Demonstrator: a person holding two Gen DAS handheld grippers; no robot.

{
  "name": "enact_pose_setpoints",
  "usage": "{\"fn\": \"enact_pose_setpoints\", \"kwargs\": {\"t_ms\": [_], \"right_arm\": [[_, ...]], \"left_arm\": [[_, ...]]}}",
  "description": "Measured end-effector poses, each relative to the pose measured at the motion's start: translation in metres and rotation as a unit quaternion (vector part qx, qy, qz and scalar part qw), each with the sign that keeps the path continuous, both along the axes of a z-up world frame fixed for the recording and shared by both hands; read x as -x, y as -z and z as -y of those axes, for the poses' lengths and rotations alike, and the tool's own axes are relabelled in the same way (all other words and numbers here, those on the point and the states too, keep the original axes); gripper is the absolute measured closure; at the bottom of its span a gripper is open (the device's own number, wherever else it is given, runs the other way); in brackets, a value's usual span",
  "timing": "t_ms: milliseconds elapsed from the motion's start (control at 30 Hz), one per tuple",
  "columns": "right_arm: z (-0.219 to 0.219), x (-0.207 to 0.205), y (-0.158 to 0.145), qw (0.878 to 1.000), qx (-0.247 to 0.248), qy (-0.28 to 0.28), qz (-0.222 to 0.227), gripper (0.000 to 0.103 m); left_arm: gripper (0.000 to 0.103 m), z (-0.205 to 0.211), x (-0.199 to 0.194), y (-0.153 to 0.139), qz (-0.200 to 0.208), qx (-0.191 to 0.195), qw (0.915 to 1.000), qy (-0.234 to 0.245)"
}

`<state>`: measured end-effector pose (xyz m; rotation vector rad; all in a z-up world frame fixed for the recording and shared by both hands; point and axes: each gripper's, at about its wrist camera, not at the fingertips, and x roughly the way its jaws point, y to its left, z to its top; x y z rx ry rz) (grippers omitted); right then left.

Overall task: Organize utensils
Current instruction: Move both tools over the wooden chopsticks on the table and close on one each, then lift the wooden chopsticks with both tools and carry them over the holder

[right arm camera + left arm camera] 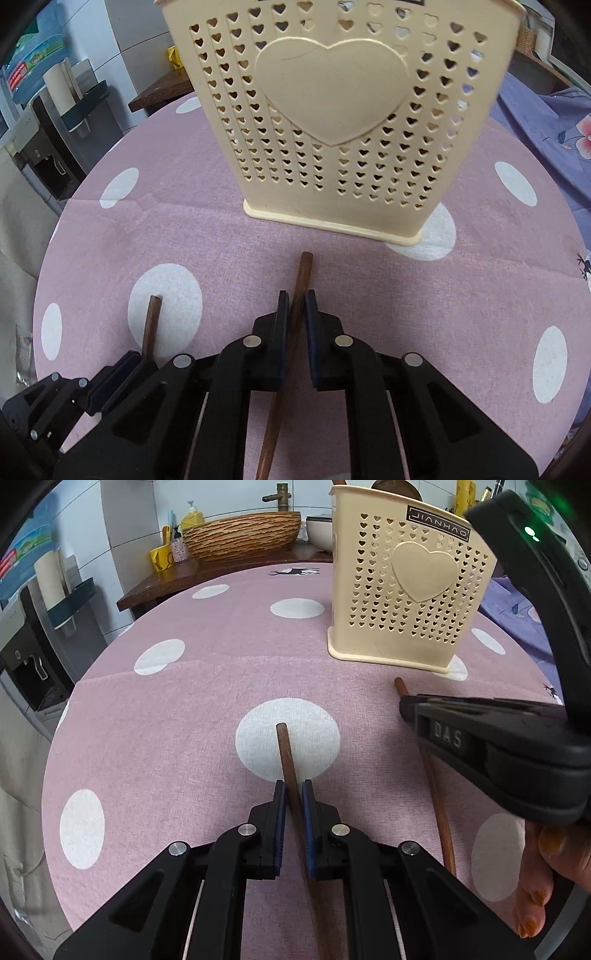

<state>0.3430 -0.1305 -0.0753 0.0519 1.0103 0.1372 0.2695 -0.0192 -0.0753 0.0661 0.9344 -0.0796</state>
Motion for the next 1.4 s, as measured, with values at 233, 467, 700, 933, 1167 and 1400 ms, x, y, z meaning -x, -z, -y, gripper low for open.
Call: {"fn": "enact_pose_setpoints", "kwargs": {"t_ms": [233, 467, 700, 933, 1167, 1400], "right_arm": [[0.022, 0.023, -0.010, 0.999, -0.036, 0.010, 0.017, 0.094], [0.048, 0.059, -0.053, 0.994, -0.087, 0.009, 0.072, 0.095], [0.072, 0.110, -0.119, 0.980, -0.132, -0.004, 0.146, 0.095], [0.084, 0.160, -0.155, 0.972, -0.124, -0.036, 0.195, 0.095], [0.082, 0.179, -0.169, 0.970, -0.104, -0.046, 0.216, 0.095], [0.082, 0.183, -0.174, 0.968, -0.096, -0.049, 0.228, 0.095]], "left_arm": [[0.095, -0.001, 0.000, -0.001, -0.004, 0.024, 0.9997, -0.006], [0.096, 0.004, 0.014, -0.031, 0.028, 0.061, 0.9977, 0.008], [0.096, 0.014, 0.047, -0.099, 0.108, 0.102, 0.9881, 0.038], [0.096, 0.021, 0.084, -0.126, 0.157, 0.117, 0.9794, 0.051], [0.096, 0.030, 0.090, -0.132, 0.167, 0.108, 0.9779, 0.064], [0.096, 0.031, 0.091, -0.142, 0.183, 0.103, 0.9752, 0.070]]}}
